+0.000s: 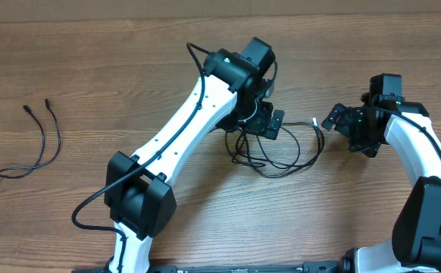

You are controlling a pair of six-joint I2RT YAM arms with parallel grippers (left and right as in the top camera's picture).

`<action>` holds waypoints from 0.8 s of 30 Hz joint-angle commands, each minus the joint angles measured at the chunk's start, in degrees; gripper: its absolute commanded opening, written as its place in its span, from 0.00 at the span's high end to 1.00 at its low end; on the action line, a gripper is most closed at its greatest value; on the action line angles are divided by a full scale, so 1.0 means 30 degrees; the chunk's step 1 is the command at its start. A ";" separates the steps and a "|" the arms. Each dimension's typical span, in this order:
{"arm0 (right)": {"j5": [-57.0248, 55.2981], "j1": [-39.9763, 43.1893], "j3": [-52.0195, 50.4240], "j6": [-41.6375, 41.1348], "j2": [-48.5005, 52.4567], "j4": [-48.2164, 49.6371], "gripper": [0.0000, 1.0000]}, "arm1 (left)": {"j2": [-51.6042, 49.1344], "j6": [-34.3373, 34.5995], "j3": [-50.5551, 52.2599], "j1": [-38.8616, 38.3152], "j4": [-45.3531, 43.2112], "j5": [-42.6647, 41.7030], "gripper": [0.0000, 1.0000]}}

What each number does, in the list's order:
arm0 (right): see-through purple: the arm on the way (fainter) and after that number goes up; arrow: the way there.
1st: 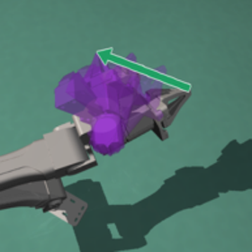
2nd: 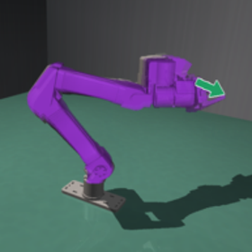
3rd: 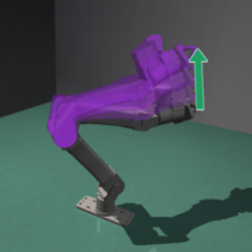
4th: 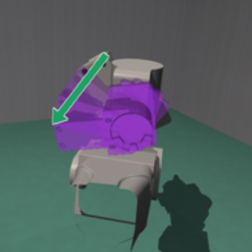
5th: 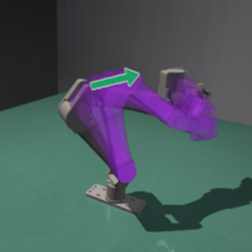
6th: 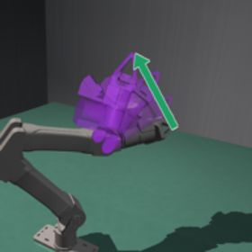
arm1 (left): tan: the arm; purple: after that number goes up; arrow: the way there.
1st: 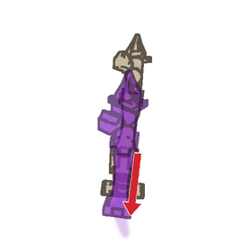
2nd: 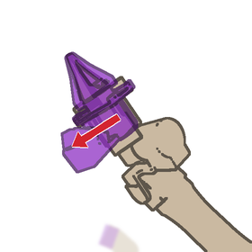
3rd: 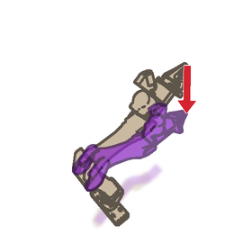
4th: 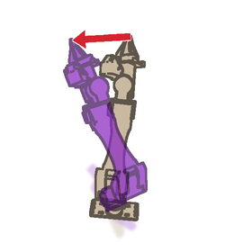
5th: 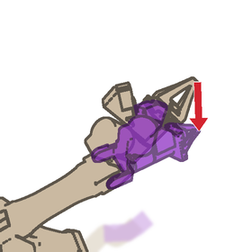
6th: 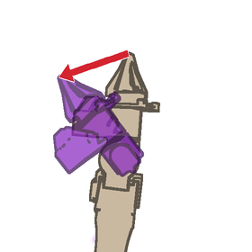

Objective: Untangle cables

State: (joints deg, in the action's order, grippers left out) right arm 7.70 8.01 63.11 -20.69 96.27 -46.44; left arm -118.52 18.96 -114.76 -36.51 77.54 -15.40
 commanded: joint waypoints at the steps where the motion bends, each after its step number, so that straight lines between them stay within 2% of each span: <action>1: -0.1173 0.0036 0.0284 -0.0240 -0.0226 0.0248 0.00 | 0.0036 0.3461 0.0182 -0.0918 -0.0015 0.2164 0.00; 9: -0.0204 0.0000 0.0284 -0.0233 -0.0226 0.0525 0.00 | 0.0022 0.3832 0.2871 -0.2222 -0.2943 0.2295 0.00; 24: -0.0204 0.0000 0.0284 -0.0233 -0.0226 0.0525 0.00 | 0.0022 0.3832 0.2878 -0.2200 -0.2943 0.2288 0.00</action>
State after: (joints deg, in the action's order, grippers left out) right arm 7.09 7.99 63.11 -20.99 96.27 -45.04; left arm -118.52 29.89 -106.43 -43.24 68.93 -9.15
